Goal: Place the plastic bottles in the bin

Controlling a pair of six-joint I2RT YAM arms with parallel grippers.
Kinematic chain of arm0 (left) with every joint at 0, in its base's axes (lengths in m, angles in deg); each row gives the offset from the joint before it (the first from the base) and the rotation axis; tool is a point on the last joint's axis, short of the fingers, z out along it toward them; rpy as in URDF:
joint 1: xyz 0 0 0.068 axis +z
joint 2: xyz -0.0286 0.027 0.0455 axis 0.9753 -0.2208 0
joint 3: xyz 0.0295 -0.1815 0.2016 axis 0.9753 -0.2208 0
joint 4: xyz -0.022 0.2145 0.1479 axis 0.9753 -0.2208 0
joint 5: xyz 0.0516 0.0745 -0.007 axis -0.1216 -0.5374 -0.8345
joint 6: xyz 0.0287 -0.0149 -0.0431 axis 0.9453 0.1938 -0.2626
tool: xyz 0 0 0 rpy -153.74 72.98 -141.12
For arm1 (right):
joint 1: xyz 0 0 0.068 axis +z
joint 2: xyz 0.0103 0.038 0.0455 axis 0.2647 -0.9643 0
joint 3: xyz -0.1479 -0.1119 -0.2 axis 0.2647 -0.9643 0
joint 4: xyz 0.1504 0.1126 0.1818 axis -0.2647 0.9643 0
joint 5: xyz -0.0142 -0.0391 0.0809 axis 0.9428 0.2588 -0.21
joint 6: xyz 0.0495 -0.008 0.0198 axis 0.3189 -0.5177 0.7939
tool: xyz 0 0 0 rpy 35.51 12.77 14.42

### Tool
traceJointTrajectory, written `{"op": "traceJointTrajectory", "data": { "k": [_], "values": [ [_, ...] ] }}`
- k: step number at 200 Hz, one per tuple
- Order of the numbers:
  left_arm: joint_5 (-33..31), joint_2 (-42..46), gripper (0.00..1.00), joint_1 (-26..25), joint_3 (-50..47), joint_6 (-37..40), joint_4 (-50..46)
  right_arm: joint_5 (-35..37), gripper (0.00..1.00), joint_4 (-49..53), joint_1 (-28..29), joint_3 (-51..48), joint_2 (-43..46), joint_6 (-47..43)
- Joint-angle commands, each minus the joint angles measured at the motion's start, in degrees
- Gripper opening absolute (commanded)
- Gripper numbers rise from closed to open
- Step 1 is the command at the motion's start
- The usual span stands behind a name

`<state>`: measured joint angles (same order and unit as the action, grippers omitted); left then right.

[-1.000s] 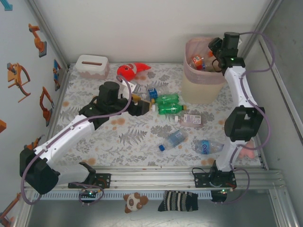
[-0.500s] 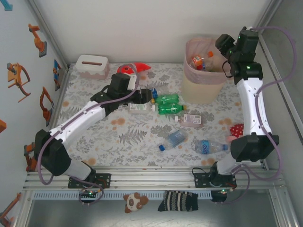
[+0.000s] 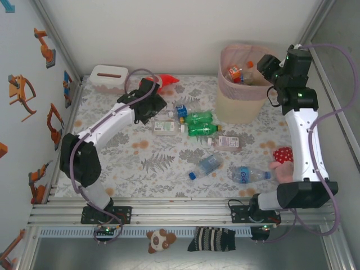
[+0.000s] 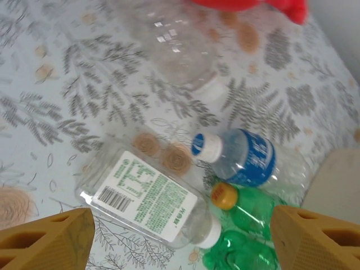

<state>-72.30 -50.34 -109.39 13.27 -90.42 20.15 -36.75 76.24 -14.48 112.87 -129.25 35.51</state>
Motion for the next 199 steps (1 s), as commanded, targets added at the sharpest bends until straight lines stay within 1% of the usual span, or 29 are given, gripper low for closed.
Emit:
{"op": "traceJointTrajectory", "data": {
  "k": [1, 44, 73, 99, 148, 199],
  "values": [
    [3.23, -2.44, 0.83, 1.33, 0.13, -14.85, -6.25, -0.28, 0.55, 0.76, -0.03, -0.83, 1.91, -1.27],
    [10.67, -6.81, 0.9, 2.48, -2.02, -26.09, -2.06, -0.19, 0.55, 1.06, -0.01, -2.17, 2.95, -1.43],
    [14.43, -9.79, 0.92, 2.53, -2.28, -30.57, 1.05, -0.28, 0.55, 1.18, -0.02, -2.93, 3.34, -1.51],
    [17.36, -12.55, 0.92, 2.52, -2.19, -34.42, 2.26, -0.1, 0.55, 1.18, -0.04, -3.28, 3.42, -1.69],
    [17.96, -15.66, 0.88, 2.65, -2.42, -39.05, 2.97, 0.41, 0.55, 1.44, 0.01, -3.82, 3.69, -2.51],
    [17.6, -17.78, 0.83, 3.18, -2.03, -40.54, 4.04, 0.95, 0.54, 1.76, -0.01, -4.62, 4.38, -3.03]
  ]
}}
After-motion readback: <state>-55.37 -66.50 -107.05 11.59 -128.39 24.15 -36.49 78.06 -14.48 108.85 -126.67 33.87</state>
